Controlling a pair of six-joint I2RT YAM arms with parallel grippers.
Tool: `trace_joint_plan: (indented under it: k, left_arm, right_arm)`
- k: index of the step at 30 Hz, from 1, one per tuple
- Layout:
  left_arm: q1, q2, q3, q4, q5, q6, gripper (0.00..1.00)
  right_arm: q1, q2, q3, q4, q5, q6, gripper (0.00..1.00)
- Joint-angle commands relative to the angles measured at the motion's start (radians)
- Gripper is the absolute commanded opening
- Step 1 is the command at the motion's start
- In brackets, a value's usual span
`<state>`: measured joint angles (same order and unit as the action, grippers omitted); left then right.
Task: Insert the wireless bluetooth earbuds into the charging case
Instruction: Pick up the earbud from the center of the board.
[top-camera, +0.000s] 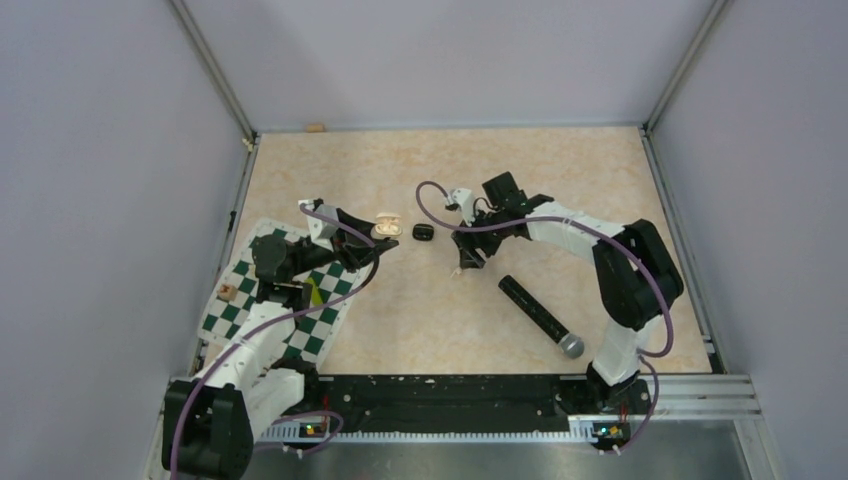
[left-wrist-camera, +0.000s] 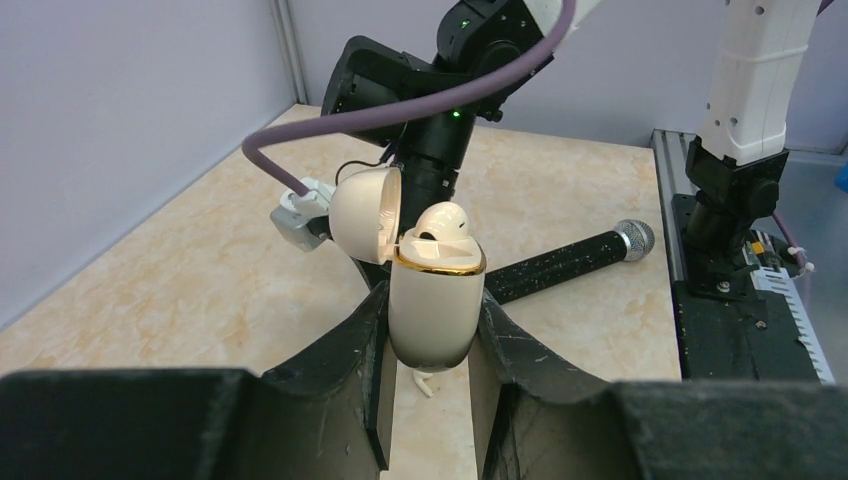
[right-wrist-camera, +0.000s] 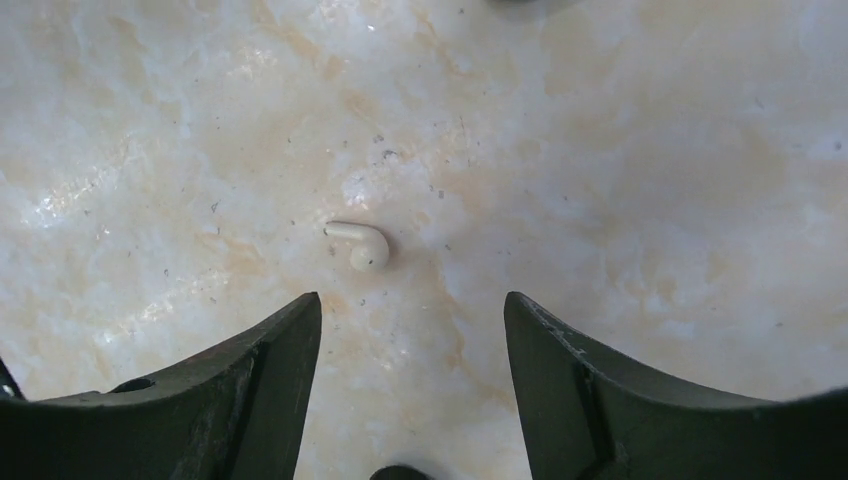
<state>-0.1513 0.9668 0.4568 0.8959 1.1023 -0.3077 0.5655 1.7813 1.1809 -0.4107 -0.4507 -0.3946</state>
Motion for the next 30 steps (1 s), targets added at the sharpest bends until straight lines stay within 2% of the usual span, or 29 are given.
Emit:
trace_joint_plan:
  k: [1, 6, 12, 30]
  left_arm:
    - [0.006, -0.001, -0.004, 0.053, -0.003, -0.003, 0.00]
    - [0.007, -0.008, -0.003, 0.047, 0.000, -0.005, 0.00]
    - [0.007, 0.000, -0.003, 0.047, 0.000, -0.004, 0.00]
    - [0.007, 0.010, -0.001, 0.051, -0.002, -0.004, 0.00]
  right_arm:
    - [-0.034, 0.053, 0.046, -0.010, -0.144, 0.086, 0.64]
    - [-0.035, 0.129, 0.067, -0.020, -0.175, 0.116, 0.58]
    - [-0.035, 0.152, 0.069, -0.018, -0.192, 0.123, 0.55]
    - [-0.035, 0.204, 0.077, -0.029, -0.224, 0.131, 0.35]
